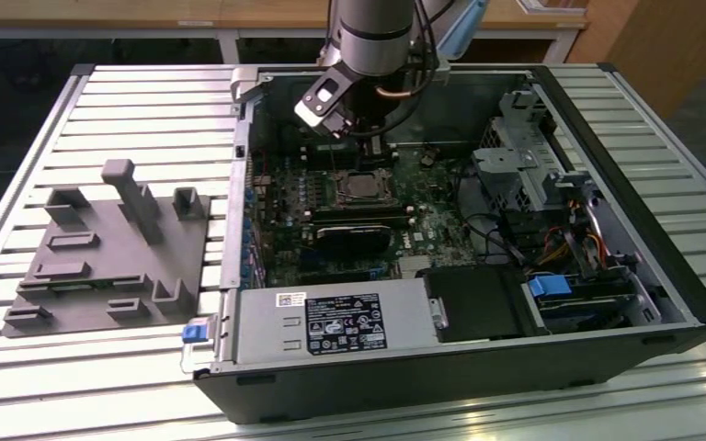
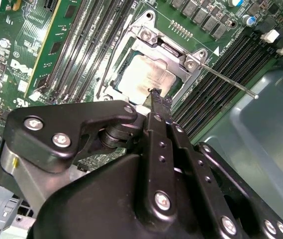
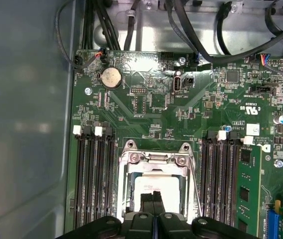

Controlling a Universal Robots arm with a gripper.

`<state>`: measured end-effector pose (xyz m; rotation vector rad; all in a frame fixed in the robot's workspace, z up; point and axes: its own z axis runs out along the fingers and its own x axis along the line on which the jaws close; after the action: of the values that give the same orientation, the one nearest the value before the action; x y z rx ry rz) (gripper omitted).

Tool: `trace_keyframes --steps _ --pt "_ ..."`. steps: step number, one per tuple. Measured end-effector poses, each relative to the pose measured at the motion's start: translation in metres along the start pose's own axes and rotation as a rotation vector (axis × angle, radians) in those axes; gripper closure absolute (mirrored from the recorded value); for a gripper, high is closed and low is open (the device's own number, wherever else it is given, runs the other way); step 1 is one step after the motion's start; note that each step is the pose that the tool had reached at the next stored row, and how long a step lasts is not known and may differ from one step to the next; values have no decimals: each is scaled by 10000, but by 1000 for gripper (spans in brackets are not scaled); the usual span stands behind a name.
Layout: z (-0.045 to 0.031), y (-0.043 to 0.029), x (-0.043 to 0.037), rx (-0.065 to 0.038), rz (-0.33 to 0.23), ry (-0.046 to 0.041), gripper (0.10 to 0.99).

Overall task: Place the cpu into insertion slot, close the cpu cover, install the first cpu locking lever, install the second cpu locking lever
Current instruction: 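Install the first cpu locking lever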

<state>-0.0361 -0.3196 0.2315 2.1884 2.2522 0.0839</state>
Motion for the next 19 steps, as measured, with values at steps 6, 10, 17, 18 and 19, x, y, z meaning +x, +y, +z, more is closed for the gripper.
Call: trace_keyframes --steps 6,10,17,18,19 --pt "-44 3 2 2 0 -8 980" --pt "-102 7 4 3 1 -10 980" --pt "-334 16 12 4 -3 -17 980" --pt "-358 17 13 3 -8 -15 980" --pt "-366 18 13 5 -29 -16 980"
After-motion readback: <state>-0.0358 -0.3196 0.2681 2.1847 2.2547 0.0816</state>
